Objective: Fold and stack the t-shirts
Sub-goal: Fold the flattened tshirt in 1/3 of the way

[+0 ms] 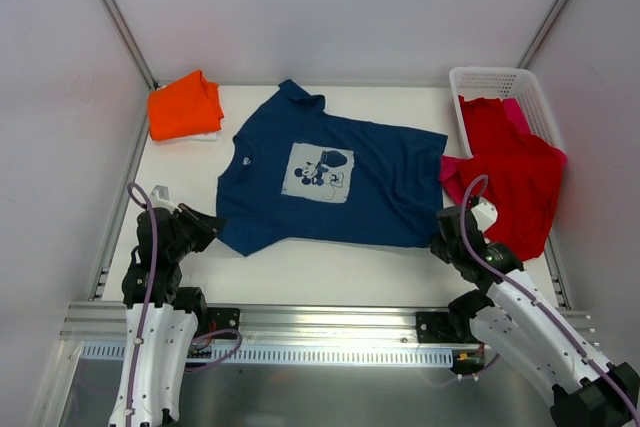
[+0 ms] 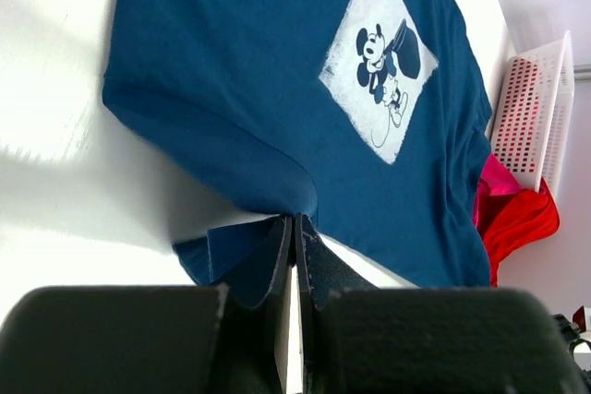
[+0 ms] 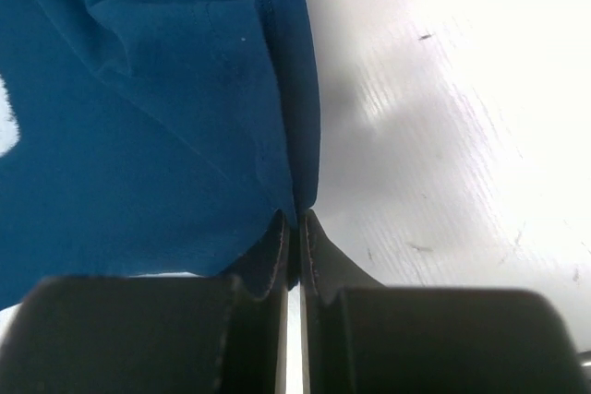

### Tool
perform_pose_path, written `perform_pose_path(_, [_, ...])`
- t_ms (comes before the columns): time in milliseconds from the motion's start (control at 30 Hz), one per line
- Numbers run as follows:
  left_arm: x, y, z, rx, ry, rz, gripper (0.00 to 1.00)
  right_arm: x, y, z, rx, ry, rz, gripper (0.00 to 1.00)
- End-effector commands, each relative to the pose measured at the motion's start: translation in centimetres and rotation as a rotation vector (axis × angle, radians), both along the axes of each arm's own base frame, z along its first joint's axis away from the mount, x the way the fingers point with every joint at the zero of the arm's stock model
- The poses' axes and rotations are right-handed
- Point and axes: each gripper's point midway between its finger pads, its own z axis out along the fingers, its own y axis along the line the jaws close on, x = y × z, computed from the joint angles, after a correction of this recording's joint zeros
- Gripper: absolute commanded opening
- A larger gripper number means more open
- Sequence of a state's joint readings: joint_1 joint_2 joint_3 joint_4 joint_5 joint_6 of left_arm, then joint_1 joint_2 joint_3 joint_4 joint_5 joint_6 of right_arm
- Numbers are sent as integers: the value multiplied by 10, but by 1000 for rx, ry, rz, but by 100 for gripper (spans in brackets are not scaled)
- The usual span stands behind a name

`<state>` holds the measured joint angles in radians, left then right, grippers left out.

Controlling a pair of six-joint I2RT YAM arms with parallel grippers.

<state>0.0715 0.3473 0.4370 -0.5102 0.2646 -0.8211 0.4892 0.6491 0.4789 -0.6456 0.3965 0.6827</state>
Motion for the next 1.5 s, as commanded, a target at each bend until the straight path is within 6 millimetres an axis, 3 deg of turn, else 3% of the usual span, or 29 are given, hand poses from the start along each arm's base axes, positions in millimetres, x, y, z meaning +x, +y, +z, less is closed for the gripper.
perform_pose_path(0, [-3,-4,16,-5,-31,-24,0,-4,-8,5,-54,23,8,0])
perform_pose_path(200, [13,10,24,52,-16,28,0,12,-11,15,-117,10,0,0])
perform_pose_path(400, [51,13,42,84,-63,12,0,32,-9,18,-196,60,5,0])
perform_pose_path(767, [126,7,67,130,-68,-41,0,63,-2,5,-285,166,-3,0])
perform_pose_path(1033, [183,4,50,116,-5,-60,0,102,4,3,-348,224,1,0])
perform_pose_path(1067, [189,4,49,119,-1,-64,0,106,5,-4,-362,252,10,1])
perform_pose_path(1200, [216,1,36,129,33,-82,0,134,14,-2,-347,252,28,0])
perform_pose_path(1233, [223,-10,44,138,12,-110,0,138,15,-3,-348,255,31,0])
perform_pose_path(1300, [232,-16,38,159,22,-121,0,144,16,-7,-351,263,30,0])
perform_pose_path(1367, [244,-25,48,191,-11,-143,0,151,16,-4,-346,257,25,0])
perform_pose_path(1400, [249,-28,40,199,5,-151,0,153,15,-6,-348,262,22,1])
perform_pose_path(1467, [262,-37,50,211,-27,-181,0,157,14,-6,-346,262,16,0])
